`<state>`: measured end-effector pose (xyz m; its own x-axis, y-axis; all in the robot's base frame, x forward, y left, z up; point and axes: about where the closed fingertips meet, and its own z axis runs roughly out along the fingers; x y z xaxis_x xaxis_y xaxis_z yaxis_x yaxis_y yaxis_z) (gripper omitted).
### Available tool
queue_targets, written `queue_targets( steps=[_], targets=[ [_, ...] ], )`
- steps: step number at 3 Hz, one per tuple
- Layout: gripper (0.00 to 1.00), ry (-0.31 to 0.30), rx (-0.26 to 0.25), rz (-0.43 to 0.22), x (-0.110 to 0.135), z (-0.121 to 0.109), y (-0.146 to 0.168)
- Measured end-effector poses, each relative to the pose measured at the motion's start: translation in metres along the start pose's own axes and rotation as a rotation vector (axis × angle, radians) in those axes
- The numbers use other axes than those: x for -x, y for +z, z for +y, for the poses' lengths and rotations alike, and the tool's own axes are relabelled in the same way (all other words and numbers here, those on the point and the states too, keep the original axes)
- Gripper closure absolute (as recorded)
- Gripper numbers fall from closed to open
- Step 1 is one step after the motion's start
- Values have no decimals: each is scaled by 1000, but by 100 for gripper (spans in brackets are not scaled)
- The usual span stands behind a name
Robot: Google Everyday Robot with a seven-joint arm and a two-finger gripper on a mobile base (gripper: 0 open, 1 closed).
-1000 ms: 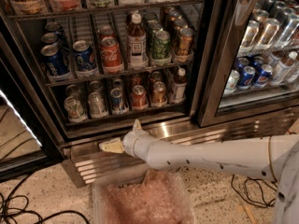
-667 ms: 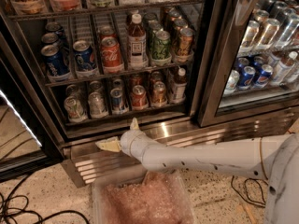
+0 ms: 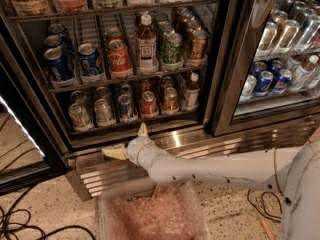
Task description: Pick redbull can from bottom shelf of fridge
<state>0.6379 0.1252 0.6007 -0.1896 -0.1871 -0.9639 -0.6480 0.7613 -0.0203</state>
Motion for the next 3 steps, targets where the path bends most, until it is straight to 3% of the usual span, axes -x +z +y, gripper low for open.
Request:
queue_targets(
  steps=[1,2,3],
  targets=[
    [0,2,-20,-13,3,-5,-1],
    [0,-13,24,-60,-9,-8,18],
    [0,-25,24,-58,-9,-6,19]
  ],
)
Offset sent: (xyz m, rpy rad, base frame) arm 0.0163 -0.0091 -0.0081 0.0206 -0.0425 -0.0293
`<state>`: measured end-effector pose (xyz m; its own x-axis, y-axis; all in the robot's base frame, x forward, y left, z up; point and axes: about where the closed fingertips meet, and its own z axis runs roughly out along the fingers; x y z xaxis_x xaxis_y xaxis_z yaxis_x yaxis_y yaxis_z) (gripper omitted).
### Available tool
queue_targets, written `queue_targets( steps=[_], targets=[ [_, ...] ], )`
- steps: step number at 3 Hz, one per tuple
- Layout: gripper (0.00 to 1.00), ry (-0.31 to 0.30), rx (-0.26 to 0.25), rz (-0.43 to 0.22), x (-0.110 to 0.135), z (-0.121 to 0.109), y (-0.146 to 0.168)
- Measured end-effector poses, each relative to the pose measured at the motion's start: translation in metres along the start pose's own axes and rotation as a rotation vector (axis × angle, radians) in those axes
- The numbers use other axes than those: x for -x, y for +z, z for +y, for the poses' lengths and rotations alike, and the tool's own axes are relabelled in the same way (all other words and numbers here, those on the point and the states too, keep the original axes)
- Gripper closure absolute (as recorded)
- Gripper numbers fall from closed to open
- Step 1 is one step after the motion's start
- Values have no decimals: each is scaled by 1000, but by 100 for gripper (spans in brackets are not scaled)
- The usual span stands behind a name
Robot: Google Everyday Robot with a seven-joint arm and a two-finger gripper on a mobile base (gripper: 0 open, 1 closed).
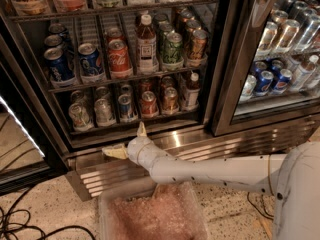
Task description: Pick redbull can from bottom shelf of fridge
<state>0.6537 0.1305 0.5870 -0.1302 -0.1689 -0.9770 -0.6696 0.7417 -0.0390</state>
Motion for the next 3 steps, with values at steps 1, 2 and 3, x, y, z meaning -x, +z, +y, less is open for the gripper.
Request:
queue_targets(
  steps=[1,2,3],
  targets=[
    [0,-18,3,-25,3,-5,14],
    [0,-57,-11,-63,12,-18,30],
    [0,-79,-16,-85,15,-29,41]
  ],
)
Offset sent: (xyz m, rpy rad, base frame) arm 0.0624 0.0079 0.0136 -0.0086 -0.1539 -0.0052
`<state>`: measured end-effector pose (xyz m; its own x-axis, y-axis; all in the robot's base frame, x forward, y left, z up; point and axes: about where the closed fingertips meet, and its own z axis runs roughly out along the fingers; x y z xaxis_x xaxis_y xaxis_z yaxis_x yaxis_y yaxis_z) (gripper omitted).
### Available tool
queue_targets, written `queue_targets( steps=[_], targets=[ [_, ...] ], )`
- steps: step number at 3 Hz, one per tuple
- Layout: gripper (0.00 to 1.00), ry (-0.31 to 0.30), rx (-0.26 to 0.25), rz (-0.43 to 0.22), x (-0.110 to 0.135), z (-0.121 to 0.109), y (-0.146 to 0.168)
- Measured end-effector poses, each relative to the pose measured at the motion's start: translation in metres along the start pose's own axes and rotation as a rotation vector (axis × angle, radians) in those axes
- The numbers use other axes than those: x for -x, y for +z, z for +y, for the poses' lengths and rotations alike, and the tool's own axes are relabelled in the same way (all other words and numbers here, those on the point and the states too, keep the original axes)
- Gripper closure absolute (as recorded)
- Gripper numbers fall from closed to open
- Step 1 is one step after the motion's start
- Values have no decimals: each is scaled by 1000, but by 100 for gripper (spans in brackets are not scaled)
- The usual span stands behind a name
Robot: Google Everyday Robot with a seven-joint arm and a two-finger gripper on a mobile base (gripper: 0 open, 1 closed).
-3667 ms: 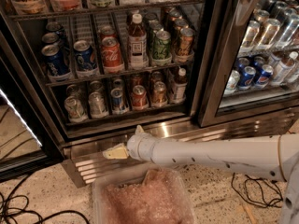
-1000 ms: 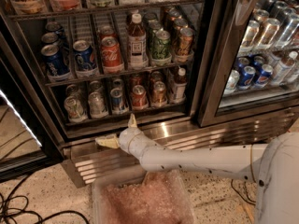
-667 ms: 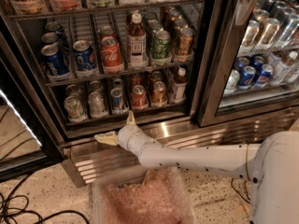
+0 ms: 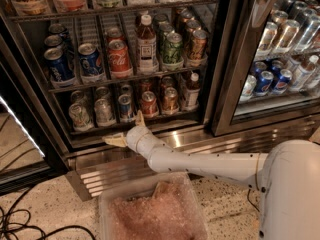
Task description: Pick redbull can from bottom shelf of fridge
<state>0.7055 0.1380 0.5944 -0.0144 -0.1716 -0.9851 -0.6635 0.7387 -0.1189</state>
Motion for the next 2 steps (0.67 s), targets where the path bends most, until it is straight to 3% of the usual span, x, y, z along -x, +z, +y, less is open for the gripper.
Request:
queue_targets(
  steps=[2],
  targets=[
    [0,-3,40,-27,-3,-10,19]
  ],
)
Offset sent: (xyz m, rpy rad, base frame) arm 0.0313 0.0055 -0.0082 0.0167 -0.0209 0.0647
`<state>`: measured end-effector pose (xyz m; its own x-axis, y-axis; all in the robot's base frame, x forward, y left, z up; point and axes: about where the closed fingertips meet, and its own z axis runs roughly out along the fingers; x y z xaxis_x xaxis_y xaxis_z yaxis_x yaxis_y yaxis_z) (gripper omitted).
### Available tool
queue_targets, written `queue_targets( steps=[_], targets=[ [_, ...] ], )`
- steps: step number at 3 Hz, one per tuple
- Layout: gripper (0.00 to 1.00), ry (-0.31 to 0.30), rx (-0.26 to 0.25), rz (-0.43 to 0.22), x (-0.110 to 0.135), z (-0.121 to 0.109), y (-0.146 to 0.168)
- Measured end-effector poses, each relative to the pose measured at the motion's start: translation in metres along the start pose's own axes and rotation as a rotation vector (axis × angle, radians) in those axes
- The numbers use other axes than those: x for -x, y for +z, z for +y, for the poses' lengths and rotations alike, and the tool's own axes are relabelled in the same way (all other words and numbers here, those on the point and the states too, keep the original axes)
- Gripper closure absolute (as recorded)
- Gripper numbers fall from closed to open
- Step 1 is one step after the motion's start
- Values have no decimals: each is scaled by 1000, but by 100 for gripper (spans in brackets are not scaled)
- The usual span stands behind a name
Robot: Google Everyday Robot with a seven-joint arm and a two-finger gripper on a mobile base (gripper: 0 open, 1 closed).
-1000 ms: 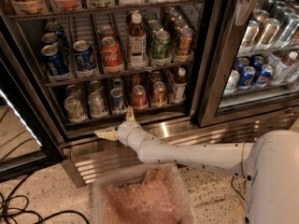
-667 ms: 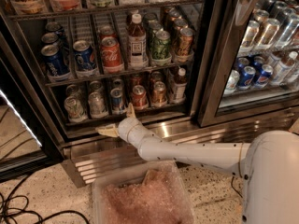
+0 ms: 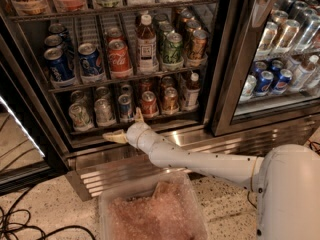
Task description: Pick redbull can from bottom shelf of fridge
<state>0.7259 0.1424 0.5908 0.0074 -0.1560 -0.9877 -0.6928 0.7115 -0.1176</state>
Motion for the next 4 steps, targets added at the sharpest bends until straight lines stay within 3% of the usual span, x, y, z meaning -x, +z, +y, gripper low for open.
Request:
queue_targets(
  steps=[2,4],
  targets=[
    [0,-41,22,-26,8,-1,21],
    [0,-33,-3,-19,2,-18,29]
  ],
)
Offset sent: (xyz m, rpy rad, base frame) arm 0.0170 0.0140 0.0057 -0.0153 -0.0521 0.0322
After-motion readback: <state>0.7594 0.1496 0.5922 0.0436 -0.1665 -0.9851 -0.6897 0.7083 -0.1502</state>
